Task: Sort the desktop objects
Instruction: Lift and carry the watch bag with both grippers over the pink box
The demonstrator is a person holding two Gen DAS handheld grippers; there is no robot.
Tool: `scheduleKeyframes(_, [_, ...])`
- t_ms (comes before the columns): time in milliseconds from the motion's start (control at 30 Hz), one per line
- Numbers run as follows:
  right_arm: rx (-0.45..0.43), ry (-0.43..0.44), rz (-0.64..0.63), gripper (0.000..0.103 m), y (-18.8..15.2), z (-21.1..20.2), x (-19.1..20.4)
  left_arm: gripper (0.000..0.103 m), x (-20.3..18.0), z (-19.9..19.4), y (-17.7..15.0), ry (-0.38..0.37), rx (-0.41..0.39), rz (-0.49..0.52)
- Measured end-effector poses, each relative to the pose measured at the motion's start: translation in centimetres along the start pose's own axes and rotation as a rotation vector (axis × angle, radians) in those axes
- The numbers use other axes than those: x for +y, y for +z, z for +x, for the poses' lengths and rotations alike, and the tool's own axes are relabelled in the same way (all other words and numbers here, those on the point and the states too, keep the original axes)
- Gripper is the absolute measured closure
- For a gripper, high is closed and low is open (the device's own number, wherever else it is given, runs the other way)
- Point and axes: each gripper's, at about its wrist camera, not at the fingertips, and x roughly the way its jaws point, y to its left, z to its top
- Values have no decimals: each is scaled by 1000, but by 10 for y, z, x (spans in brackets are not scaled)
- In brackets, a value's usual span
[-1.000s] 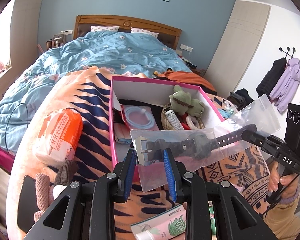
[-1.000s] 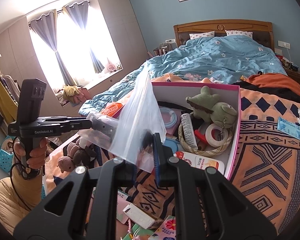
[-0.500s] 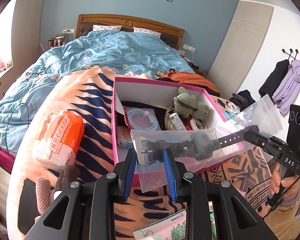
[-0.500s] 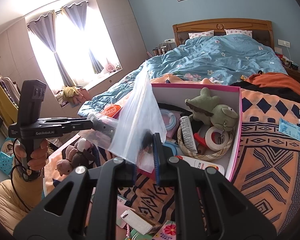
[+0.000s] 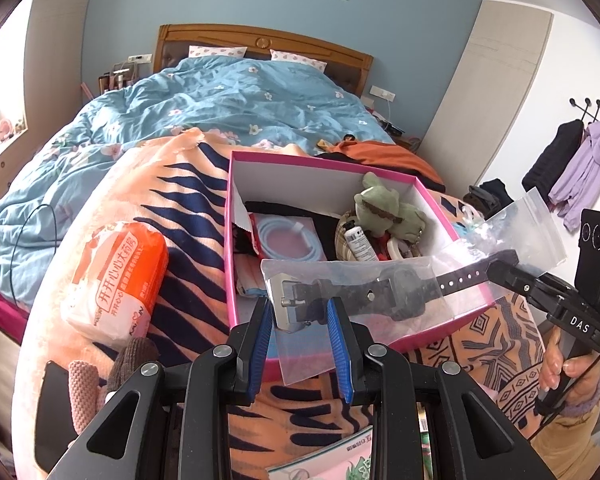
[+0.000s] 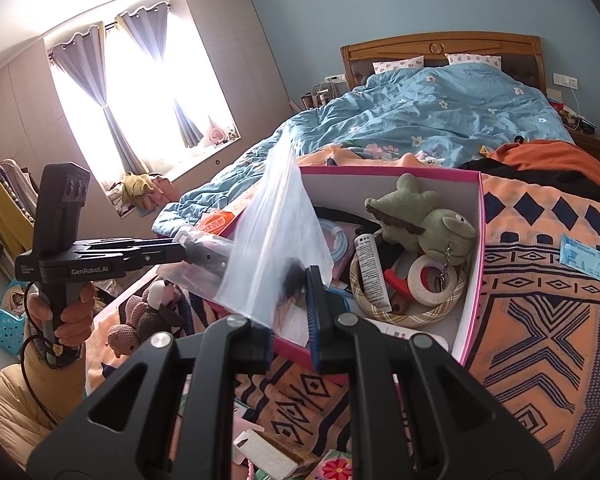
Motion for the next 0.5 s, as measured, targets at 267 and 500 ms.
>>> scheduleKeyframes(267, [11, -2, 17, 88, -1, 6, -6, 75, 2, 9, 1, 7, 14, -7])
scheduleKeyframes(500, [18, -7, 24, 88, 1, 10, -8, 75, 3, 13, 2, 10, 18, -8])
